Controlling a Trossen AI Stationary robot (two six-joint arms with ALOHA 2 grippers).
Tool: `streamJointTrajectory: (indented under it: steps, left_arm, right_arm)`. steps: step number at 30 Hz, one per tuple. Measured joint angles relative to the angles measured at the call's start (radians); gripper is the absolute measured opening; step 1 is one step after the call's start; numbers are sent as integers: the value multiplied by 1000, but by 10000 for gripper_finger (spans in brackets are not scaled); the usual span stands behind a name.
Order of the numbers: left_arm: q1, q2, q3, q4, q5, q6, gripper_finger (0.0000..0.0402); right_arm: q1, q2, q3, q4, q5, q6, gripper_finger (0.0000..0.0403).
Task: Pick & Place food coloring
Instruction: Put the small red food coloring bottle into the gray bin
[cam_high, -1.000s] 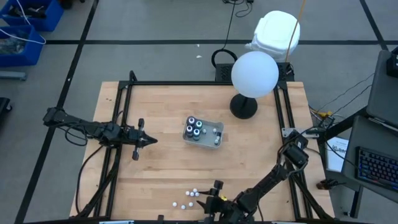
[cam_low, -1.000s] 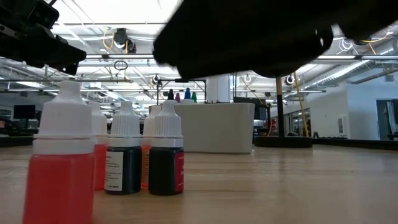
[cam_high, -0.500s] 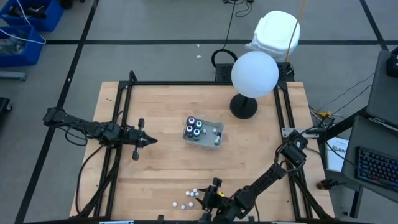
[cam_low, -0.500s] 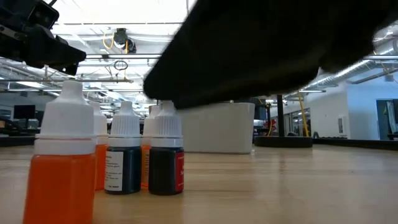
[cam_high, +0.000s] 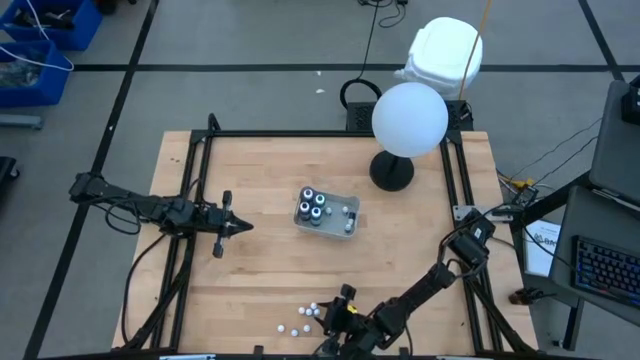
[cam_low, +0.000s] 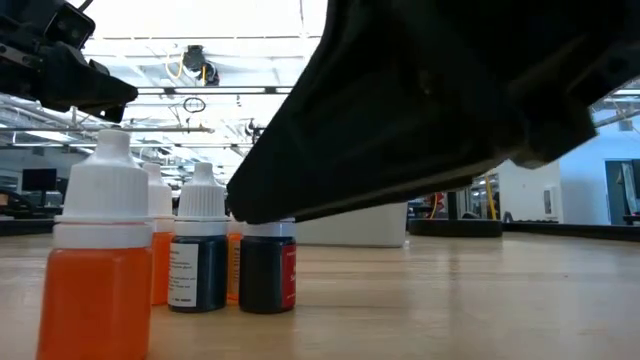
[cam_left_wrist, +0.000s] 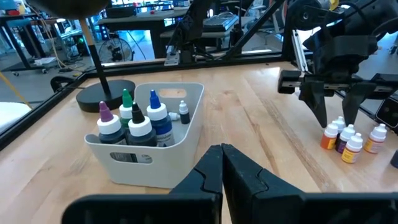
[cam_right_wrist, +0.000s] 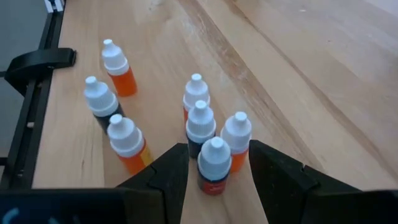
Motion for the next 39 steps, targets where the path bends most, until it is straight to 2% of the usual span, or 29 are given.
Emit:
streamJointTrajectory:
  steps: [10,15,24,34,39]
  left_arm:
    - [0,0,0,0,0,0,10]
    - [0,0,0,-1,0,0,10]
    - [0,0,0,-1,0,0,10]
    - [0,0,0,-2,0,0,10]
    - [0,0,0,-6,0,0,10]
  right_arm:
    - [-5,0,-2,1,-7,0,150]
    - [-12,0,-22,2,-50,36,118]
    - [-13,0,-35,4,-50,47,68]
    - [-11,-9,-36,0,-50,15,61]
    - [-5,-54,-37,-51,-44,-17,60]
